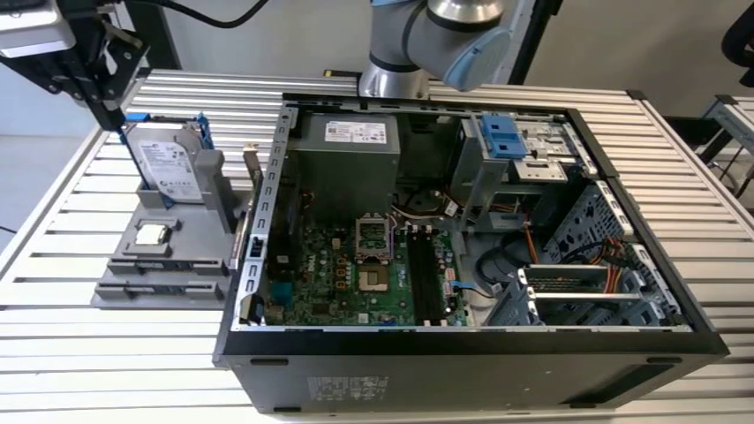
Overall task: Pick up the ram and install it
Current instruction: 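Reach for the ram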
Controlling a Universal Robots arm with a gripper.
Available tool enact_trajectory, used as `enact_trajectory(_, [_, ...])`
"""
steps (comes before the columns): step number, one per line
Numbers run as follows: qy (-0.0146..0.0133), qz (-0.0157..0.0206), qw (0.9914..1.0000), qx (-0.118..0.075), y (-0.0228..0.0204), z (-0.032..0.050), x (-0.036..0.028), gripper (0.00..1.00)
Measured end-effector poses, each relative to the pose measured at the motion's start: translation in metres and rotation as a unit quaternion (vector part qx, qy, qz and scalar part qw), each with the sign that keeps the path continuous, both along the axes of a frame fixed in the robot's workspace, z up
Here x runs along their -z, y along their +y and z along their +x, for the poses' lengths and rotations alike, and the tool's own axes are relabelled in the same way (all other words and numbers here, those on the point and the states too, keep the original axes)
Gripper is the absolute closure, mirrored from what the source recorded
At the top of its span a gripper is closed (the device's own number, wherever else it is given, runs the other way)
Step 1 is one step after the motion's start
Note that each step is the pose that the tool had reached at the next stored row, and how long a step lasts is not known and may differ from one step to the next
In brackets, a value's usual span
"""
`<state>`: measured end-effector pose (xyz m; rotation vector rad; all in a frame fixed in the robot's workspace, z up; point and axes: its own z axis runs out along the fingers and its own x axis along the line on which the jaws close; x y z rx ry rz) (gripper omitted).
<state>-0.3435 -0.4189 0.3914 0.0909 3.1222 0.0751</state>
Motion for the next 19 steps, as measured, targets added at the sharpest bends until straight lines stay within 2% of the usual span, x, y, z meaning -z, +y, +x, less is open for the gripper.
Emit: enact_trajectory(19, [0.0000,0.0000,1.00000,-0.001,-0.0348,-0.0028,0.0007,1.00])
